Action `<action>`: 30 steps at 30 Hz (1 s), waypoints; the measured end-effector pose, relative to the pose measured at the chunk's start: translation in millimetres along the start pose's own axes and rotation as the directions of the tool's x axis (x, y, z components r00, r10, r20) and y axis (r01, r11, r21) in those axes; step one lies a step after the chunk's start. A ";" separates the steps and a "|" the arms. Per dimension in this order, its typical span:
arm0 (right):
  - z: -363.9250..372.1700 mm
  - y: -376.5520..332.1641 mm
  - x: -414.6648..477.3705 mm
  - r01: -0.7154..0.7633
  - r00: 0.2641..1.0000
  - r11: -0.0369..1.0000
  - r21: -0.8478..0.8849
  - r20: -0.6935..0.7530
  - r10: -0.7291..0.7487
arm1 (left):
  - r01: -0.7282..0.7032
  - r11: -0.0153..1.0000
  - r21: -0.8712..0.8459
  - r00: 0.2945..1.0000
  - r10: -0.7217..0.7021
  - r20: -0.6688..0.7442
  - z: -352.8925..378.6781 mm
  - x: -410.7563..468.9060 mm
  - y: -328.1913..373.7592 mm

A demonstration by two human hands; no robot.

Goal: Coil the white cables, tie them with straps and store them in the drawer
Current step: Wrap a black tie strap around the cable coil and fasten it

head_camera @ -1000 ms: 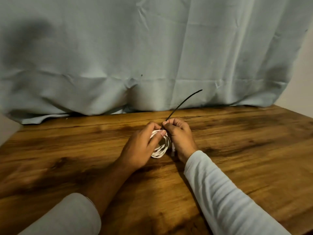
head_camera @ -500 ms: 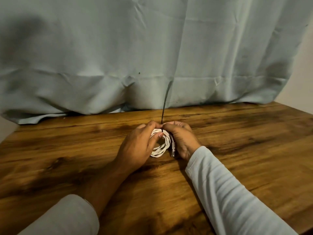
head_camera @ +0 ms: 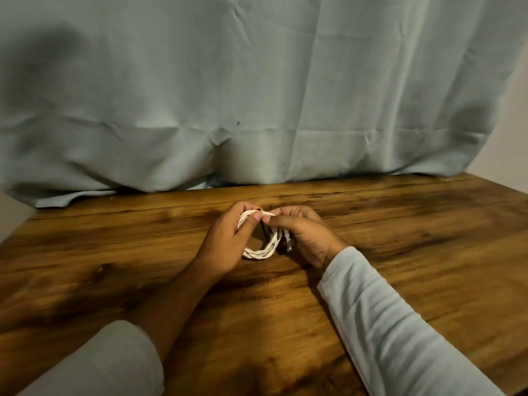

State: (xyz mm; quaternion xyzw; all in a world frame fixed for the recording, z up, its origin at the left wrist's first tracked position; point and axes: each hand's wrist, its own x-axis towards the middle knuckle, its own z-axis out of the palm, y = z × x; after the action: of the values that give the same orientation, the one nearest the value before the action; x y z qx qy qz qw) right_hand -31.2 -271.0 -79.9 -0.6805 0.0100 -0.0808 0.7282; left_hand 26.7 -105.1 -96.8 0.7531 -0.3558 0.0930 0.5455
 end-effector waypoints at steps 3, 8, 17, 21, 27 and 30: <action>1.8 2.4 -0.5 -0.003 1.000 0.998 -0.059 0.005 0.003 | 0.078 0.994 -0.076 0.997 -0.076 0.032 -0.3 1.5 -0.2; 7.4 10.9 2.9 0.013 1.000 0.996 -0.090 -0.012 -0.014 | 0.080 0.991 -0.111 0.996 -0.074 0.051 0.7 1.6 2.0; 7.9 15.4 2.5 0.141 0.989 0.980 -0.143 -0.025 -0.146 | 0.133 0.979 -0.155 0.991 -0.129 0.034 1.7 2.1 2.0; 11.0 15.9 3.1 0.250 0.954 0.928 -0.276 -0.093 -0.285 | 0.142 0.977 -0.161 0.990 -0.142 0.012 1.3 3.7 0.1; 12.9 13.3 2.5 0.422 0.856 0.797 -0.433 -0.100 -0.507 | 0.128 0.977 -0.173 0.992 -0.129 0.003 3.0 4.0 1.9; 11.1 12.9 2.7 0.443 0.843 0.785 -0.433 -0.099 -0.529 | 0.136 0.977 -0.163 0.991 -0.135 0.013 1.7 3.5 1.1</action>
State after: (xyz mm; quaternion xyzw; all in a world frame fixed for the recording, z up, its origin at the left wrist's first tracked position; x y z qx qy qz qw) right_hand -25.8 -259.6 -91.6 -0.7788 -0.0719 -0.3359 0.5249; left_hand 28.1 -108.3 -94.8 0.7284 -0.3105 0.0255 0.6102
